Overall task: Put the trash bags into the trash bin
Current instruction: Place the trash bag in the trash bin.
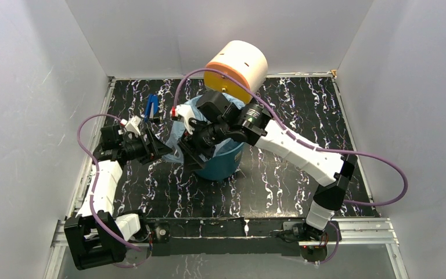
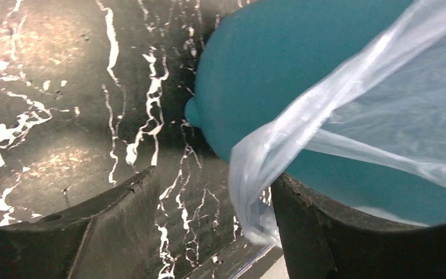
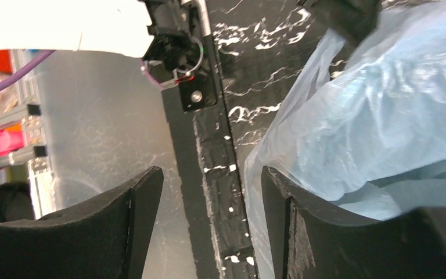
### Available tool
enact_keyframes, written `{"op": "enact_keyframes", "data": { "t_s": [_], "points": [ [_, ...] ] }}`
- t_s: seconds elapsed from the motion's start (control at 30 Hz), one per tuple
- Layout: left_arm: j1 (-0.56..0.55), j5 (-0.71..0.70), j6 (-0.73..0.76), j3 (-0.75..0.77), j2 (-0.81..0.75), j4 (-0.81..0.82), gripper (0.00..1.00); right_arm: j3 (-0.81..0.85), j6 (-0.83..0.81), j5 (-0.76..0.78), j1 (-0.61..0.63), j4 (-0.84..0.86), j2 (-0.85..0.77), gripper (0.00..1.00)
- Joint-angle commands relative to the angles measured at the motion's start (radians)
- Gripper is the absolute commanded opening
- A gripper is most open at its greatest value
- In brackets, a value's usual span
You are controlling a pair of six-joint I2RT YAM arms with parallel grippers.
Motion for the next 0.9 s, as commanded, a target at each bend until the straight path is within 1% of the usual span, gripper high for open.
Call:
{"op": "enact_keyframes", "data": {
  "t_s": [0.0,0.07,0.13,0.17,0.2,0.23,0.27,0.3,0.33,0.37,0.4,0.47,0.5,0.57,0.67,0.7,0.77,0.87],
  "points": [
    [-0.004,-0.095,-0.056,-0.048,-0.030,0.077,0.67,0.018,0.055,0.159,0.000,0.167,-0.138,0.75],
    [-0.004,-0.060,-0.112,-0.077,-0.031,0.157,0.67,-0.072,0.059,0.209,0.000,0.294,-0.236,0.79],
    [-0.005,-0.041,-0.152,-0.092,-0.028,0.216,0.67,-0.198,0.092,0.336,-0.001,0.440,-0.355,0.82],
    [-0.003,-0.040,-0.158,-0.095,-0.027,0.229,0.67,-0.267,0.094,0.412,-0.001,0.499,-0.414,0.81],
    [-0.005,-0.042,-0.157,-0.095,-0.027,0.234,0.68,-0.327,0.092,0.508,-0.001,0.549,-0.472,0.81],
    [-0.004,-0.042,-0.155,-0.094,-0.026,0.236,0.68,-0.378,0.090,0.643,-0.002,0.575,-0.515,0.79],
    [-0.005,-0.040,-0.153,-0.095,-0.025,0.236,0.68,-0.411,0.090,0.781,-0.006,0.571,-0.552,0.73],
    [-0.004,-0.036,-0.153,-0.097,-0.022,0.241,0.68,-0.433,0.089,0.949,-0.019,0.548,-0.574,0.70],
    [-0.003,-0.027,-0.153,-0.099,-0.018,0.242,0.68,-0.452,0.091,1.014,-0.045,0.518,-0.589,0.72],
    [-0.004,-0.023,-0.153,-0.100,-0.015,0.245,0.68,-0.453,0.107,1.017,-0.090,0.476,-0.595,0.74],
    [-0.004,-0.021,-0.153,-0.102,-0.014,0.247,0.68,-0.451,0.138,0.969,-0.159,0.428,-0.597,0.74],
    [-0.005,-0.023,-0.154,-0.105,-0.011,0.253,0.68,-0.462,0.215,0.808,-0.331,0.365,-0.593,0.75],
    [-0.005,-0.022,-0.152,-0.106,-0.009,0.256,0.68,-0.476,0.257,0.722,-0.436,0.349,-0.591,0.74],
    [-0.004,-0.017,-0.144,-0.109,-0.004,0.261,0.69,-0.540,0.349,0.570,-0.537,0.368,-0.603,0.70],
    [-0.005,-0.002,-0.134,-0.123,0.011,0.276,0.69,-0.657,0.461,0.432,-0.624,0.418,-0.627,0.66],
    [-0.004,0.003,-0.134,-0.128,0.018,0.285,0.69,-0.690,0.497,0.409,-0.644,0.429,-0.637,0.66],
    [-0.004,0.013,-0.135,-0.140,0.024,0.306,0.69,-0.753,0.572,0.396,-0.672,0.462,-0.670,0.67],
    [-0.004,0.020,-0.129,-0.155,0.029,0.324,0.70,-0.849,0.645,0.409,-0.674,0.550,-0.756,0.68]
  ]
}}
